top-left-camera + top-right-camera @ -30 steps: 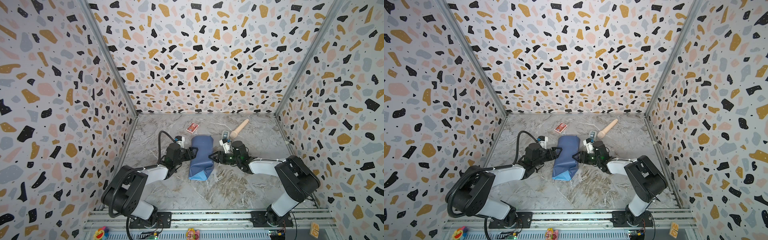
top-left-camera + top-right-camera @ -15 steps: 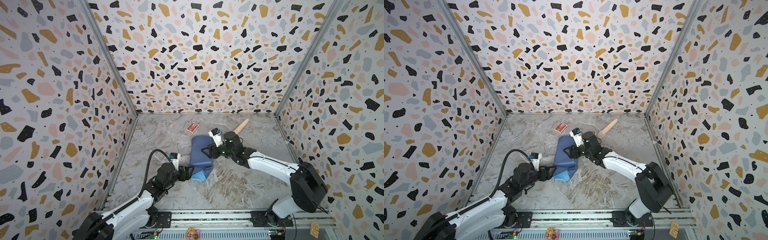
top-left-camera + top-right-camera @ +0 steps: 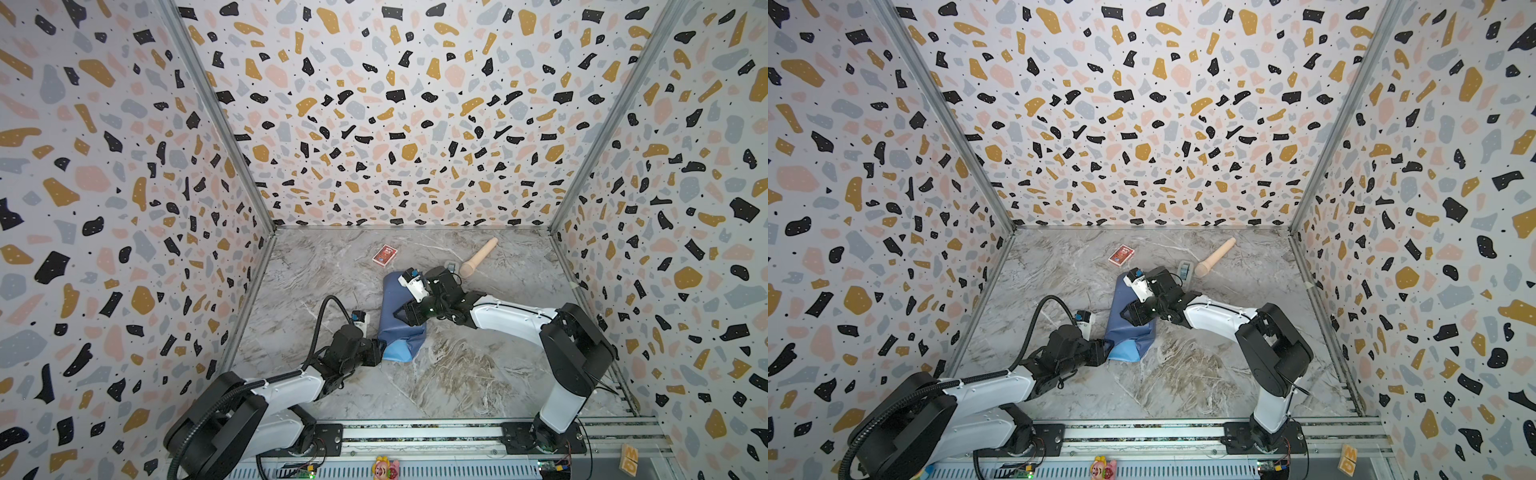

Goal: Wrap the gift box in paper

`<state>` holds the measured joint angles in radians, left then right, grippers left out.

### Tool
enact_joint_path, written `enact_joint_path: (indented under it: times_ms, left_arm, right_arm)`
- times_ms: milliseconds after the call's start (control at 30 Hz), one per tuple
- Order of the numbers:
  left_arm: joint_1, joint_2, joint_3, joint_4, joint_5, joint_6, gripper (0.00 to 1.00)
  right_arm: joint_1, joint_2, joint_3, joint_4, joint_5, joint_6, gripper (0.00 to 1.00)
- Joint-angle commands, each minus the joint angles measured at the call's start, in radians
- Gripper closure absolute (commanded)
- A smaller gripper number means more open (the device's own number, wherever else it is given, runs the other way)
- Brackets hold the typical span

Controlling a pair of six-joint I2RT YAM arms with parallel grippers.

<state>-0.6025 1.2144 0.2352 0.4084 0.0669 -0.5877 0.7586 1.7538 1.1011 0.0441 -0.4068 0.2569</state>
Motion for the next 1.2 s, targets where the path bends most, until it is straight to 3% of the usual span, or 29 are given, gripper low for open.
enact_joint_path:
  times_ms: [0,467,767,1000,1167]
  left_arm:
    - [-0.005,0.028,-0.003,0.109,-0.060,-0.038,0.50]
    - [-0.043,0.150,0.015,0.204,-0.090,-0.063,0.57]
    - [-0.099,0.096,0.021,0.142,-0.122,-0.086,0.60]
    - [-0.100,0.035,0.013,0.049,-0.178,-0.095,0.52]
    - [-0.100,-0.022,0.013,-0.012,-0.233,-0.085,0.58]
  right_arm:
    - [0.001,-0.015,0.018,-0.023,0.008,-0.028,0.44]
    - [0.001,0.019,-0.017,-0.025,0.031,-0.031,0.54]
    - [0.001,0.031,-0.034,-0.022,0.032,-0.019,0.54]
    - [0.001,0.032,-0.034,-0.018,0.031,-0.020,0.54]
    - [0.000,0.032,-0.035,-0.018,0.030,-0.020,0.54]
